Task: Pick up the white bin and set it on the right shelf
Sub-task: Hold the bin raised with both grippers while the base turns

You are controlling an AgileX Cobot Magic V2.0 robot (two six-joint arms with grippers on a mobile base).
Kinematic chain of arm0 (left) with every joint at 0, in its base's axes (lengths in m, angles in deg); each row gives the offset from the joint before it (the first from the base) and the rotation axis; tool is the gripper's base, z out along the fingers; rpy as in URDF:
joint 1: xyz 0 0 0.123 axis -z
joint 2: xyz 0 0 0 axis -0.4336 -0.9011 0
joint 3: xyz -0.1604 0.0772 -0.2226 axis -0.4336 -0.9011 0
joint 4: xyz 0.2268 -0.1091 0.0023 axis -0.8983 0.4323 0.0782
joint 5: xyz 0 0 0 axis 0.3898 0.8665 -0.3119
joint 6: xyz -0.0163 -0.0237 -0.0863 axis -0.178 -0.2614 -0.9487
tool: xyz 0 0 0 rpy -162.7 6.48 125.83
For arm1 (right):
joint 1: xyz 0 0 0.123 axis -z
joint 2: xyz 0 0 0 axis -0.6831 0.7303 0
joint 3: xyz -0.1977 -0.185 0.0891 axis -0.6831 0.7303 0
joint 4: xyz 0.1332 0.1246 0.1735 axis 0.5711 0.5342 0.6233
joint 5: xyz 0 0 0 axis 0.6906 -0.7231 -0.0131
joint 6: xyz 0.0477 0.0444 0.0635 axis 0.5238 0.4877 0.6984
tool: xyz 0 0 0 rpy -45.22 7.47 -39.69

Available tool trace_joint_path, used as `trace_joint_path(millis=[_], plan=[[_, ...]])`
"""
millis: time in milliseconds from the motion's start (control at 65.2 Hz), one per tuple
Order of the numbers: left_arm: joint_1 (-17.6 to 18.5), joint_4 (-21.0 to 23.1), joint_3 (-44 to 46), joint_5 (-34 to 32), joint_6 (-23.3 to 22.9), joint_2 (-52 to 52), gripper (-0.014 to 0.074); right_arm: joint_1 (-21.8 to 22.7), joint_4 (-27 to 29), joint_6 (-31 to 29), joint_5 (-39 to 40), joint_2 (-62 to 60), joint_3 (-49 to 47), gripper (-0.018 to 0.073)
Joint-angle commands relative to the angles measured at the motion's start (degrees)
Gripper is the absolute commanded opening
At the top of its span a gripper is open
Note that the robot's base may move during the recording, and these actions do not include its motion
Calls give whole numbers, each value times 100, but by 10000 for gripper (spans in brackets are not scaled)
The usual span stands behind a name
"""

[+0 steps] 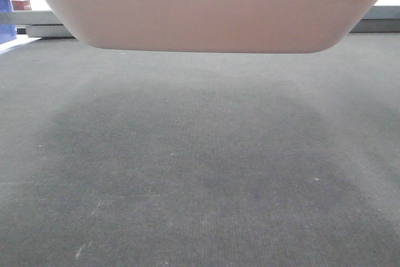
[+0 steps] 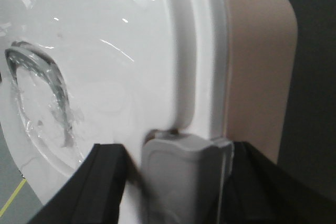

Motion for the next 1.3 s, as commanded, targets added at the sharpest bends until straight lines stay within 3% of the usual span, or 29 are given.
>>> trace_joint_path(millis=[0,1288], plan=[[133,929,204,228,25,176,176,-92,1101,-59,-764,-172,-225,328],[133,929,204,228,25,176,176,-92,1100,-59,-756,-172,-225,328]])
